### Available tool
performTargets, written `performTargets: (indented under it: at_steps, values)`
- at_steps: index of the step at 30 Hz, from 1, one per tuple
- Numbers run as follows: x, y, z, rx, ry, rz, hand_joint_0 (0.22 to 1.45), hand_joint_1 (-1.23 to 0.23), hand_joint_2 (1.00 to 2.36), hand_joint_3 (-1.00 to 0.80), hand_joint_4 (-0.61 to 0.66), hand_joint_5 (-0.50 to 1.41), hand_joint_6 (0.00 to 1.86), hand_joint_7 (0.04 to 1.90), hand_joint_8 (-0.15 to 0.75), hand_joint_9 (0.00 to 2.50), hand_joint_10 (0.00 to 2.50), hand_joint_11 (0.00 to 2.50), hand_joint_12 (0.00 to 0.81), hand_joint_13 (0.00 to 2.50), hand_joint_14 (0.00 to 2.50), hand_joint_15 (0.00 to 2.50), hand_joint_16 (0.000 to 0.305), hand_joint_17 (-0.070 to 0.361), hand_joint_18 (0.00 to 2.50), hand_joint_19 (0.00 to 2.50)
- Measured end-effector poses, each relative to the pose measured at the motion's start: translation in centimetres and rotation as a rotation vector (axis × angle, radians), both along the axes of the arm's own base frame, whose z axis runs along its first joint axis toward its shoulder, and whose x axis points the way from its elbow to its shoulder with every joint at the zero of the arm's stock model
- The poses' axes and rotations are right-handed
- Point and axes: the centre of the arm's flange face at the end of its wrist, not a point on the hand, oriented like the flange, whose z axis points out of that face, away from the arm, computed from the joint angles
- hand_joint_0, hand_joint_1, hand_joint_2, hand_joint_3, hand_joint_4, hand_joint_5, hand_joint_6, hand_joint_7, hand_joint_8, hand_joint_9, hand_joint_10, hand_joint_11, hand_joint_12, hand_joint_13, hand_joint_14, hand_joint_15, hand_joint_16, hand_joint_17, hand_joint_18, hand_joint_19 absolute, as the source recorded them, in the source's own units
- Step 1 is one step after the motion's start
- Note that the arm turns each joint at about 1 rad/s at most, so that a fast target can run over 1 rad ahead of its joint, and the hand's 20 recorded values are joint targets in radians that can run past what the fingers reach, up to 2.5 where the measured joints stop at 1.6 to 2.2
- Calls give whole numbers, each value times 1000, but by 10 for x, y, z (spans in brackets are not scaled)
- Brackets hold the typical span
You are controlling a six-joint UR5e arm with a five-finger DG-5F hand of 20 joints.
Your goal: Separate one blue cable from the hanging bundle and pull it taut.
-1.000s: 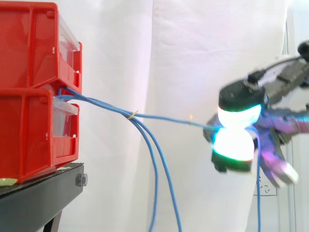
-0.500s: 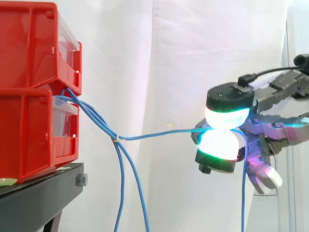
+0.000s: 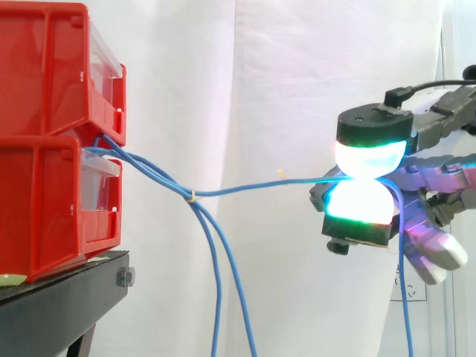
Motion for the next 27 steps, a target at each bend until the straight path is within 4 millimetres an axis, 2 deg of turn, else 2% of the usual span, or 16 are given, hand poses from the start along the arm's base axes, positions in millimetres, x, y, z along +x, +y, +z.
performTargets:
  at_steps: [11,19,27]
  values:
    - [-12,-2,17,15,22,-7,759,-757,1018,-128,-41,152,505,1286,90,1917,13,288,231,1242,14,393,47,105,856,616]
    - [-30,-2,30,34,90,5,757,-755,1018,-128,-38,151,505,1289,92,1919,13,288,234,1243,14,390,46,104,864,619]
    - [-35,-3,24,39,111,46,757,-754,1019,-131,-38,151,505,1288,89,1920,13,289,233,1243,15,397,46,104,862,613]
